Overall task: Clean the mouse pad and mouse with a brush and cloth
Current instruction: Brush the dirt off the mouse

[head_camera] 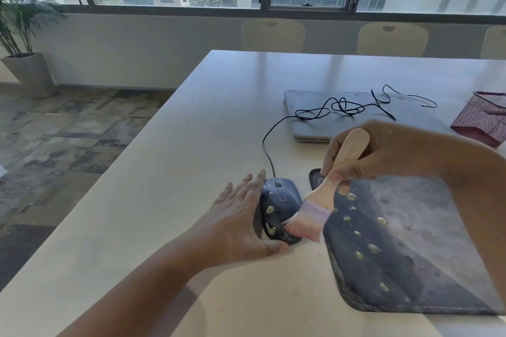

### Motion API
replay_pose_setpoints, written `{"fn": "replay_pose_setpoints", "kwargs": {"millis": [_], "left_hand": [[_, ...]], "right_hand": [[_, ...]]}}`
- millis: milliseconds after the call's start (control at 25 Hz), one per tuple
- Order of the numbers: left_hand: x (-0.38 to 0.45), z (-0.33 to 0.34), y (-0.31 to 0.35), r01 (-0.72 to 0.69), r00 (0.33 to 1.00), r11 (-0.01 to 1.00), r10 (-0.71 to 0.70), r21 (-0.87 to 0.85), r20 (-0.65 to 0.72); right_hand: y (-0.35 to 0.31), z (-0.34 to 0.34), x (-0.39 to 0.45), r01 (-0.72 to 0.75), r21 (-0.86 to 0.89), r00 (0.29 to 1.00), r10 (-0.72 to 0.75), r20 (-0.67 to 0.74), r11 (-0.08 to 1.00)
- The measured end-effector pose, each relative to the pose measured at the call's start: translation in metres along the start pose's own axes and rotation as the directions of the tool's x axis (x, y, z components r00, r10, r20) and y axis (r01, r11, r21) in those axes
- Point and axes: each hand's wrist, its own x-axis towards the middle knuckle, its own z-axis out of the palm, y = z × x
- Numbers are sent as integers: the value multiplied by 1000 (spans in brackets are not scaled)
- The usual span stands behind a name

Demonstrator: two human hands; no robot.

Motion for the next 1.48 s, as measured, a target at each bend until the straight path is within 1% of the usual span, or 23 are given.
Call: {"fn": "replay_pose_setpoints", "kwargs": {"millis": [160, 200, 240, 320, 360, 400, 480, 560, 600, 640, 760, 800, 920, 1000, 1080, 1160, 1240, 1320, 1400, 1480], "left_hand": [[0, 0, 0, -7, 1000, 1000, 7, 1, 10], [0, -1, 1, -10, 1000, 1000, 10, 1, 10], [0, -1, 1, -11, 1000, 1000, 11, 3, 9], [1, -1, 1, -9, 1000, 1000, 9, 10, 9], [0, -1, 0, -8, 1000, 1000, 8, 13, 11], [0, -1, 0, -8, 1000, 1000, 8, 13, 13], [0, -1, 0, -7, 1000, 1000, 7, 12, 13], [0, -1, 0, -7, 1000, 1000, 7, 10, 13], [0, -1, 0, -8, 1000, 1000, 8, 9, 13], [0, -1, 0, -8, 1000, 1000, 8, 8, 11], [1, 0, -1, -5, 1000, 1000, 5, 10, 3], [1, 0, -1, -2, 1000, 1000, 2, 8, 0], [2, 1, -1, 1, 1000, 1000, -1, 5, -7], [2, 2, -1, 2, 1000, 1000, -2, 10, -10], [2, 2, -1, 2, 1000, 1000, -2, 13, -14], [2, 1, -1, -2, 1000, 1000, 3, 19, -14], [1, 1, -1, -6, 1000, 1000, 6, 20, -14], [1, 1, -1, -5, 1000, 1000, 6, 24, -14], [1, 1, -1, -5, 1000, 1000, 6, 25, -14], [1, 1, -2, -5, 1000, 1000, 5, 21, -14]], "right_hand": [[10, -15, -5, -29, 5, 983, 29, -180, 1000], [11, -18, -7, -25, 22, 981, 28, -191, 999], [10, -19, -9, -17, 27, 987, 21, -162, 999], [7, -13, -7, -7, 28, 998, 9, -58, 1000], [7, -10, -3, -7, 32, 999, 8, -39, 999], [8, -7, 0, -10, 39, 998, 12, -56, 999], [12, -6, 6, -27, 72, 986, 38, -161, 997], [16, -9, 7, -26, 103, 955, 55, -293, 994], [17, -12, 6, -23, 125, 940, 64, -335, 992], [17, -13, 6, -20, 151, 936, 71, -345, 988], [18, -8, 10, -36, 186, 948, 92, -304, 982], [19, -6, 12, -47, 178, 938, 105, -330, 983], [25, -4, 19, -42, 190, 879, 127, -460, 981], [26, -2, 21, -41, 262, 885, 157, -438, 964], [27, 2, 23, -81, 269, 901, 186, -393, 960], [29, 2, 25, -99, 241, 880, 198, -432, 966], [30, -1, 23, -73, 287, 866, 203, -457, 955], [28, -2, 22, -85, 325, 889, 219, -403, 942], [28, 0, 23, -130, 281, 906, 229, -355, 951], [29, 0, 23, -138, 265, 900, 232, -368, 954]]}}
